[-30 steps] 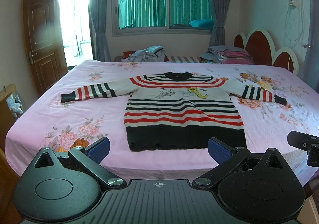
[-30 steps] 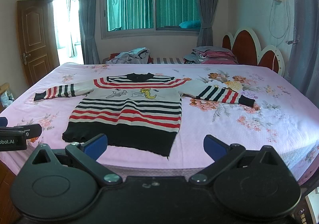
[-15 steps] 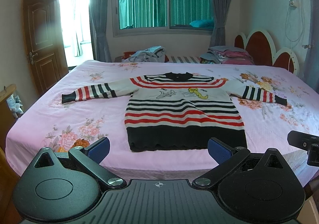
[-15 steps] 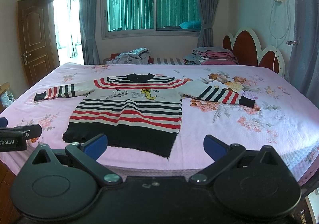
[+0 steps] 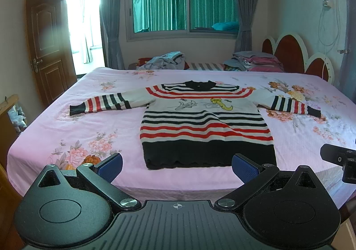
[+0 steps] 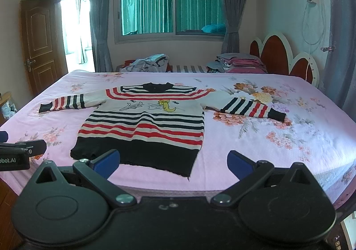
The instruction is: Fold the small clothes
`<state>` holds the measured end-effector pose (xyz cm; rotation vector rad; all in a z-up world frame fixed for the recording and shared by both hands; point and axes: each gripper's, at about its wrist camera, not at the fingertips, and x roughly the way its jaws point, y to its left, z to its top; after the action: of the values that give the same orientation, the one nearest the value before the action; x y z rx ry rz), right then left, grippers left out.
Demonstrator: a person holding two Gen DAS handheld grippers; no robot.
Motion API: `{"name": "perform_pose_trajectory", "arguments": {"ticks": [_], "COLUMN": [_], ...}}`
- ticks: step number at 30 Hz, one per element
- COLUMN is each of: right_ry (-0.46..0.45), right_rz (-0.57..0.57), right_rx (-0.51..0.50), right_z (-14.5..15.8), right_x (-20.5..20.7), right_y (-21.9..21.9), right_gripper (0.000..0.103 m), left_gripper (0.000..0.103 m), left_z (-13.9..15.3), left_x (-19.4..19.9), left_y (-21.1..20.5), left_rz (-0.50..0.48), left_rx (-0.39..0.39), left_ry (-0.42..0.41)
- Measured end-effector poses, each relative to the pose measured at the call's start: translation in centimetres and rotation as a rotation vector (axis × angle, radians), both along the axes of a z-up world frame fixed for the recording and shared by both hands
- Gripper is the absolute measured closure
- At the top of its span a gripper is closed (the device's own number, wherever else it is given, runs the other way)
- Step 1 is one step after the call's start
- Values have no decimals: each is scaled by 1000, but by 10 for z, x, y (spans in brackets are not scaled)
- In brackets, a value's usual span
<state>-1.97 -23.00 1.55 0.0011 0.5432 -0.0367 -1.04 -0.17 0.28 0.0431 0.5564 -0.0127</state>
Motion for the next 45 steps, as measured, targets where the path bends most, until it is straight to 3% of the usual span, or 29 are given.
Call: {"name": "perform_pose_trajectory", "arguments": {"ticks": [25,32,45], "right_ry": [-7,-1,29], "right_rz": [-15,-34,-138], "right_rx": [-6,-12,2], "right_z": [2,-3,-17], "right_x": [15,49,140], "right_y": [-6,-12,-11], "right_gripper": [0,0,0], "left_gripper": [0,0,0], "left_z": [2,-4,-14], "left_x": [20,58,170], "left_y": [-1,-3,-1], "left_rz": [-20,-37,-121], "left_rx": [13,6,11], "left_ry": [-2,12,52]}}
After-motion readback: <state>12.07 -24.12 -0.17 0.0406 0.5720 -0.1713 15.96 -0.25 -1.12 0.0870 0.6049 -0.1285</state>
